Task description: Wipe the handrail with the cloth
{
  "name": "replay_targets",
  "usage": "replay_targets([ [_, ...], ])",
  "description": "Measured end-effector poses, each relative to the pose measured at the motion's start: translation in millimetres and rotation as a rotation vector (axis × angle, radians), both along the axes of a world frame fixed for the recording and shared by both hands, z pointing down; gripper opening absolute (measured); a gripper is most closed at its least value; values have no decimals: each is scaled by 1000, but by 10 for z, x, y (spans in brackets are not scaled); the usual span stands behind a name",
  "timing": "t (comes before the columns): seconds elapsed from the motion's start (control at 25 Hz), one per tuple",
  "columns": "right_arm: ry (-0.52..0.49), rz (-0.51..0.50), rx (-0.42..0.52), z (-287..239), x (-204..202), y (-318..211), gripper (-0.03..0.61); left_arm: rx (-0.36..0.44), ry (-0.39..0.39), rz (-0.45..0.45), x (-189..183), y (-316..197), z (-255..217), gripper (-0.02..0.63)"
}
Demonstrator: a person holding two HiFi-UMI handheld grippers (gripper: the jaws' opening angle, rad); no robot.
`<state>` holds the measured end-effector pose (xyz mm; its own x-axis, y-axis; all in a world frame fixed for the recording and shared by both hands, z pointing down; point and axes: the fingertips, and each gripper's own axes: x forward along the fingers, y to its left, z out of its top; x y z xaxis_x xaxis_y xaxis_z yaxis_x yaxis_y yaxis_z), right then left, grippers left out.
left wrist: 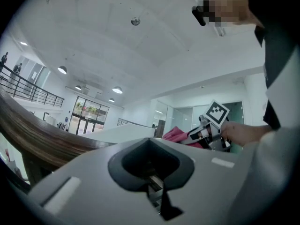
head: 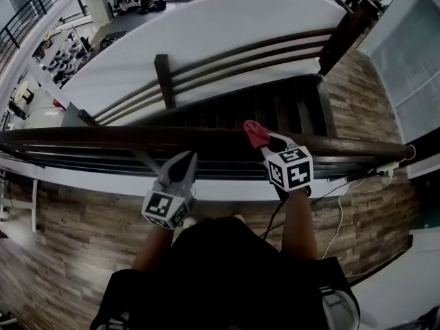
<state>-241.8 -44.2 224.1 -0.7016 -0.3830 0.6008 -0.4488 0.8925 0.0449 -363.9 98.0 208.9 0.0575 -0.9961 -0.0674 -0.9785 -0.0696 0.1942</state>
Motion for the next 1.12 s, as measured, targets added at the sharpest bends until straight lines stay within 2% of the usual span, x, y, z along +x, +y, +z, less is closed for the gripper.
replay_targets([
  [0.48,17,15,70,-35,-469,241,44,-29,-23,16,-376,258,58,0],
  [0.64,35,-23,99,11,-669,402,44,-49,-21,8,-449,363,147,0],
  [0.84,17,-74,102,-8,-985,599,44,-40,-21,-4,-553,447,132,0],
  [1.12,51,-109,124,5,-1278,760,44,-39,-1,-35,-769,548,146,0],
])
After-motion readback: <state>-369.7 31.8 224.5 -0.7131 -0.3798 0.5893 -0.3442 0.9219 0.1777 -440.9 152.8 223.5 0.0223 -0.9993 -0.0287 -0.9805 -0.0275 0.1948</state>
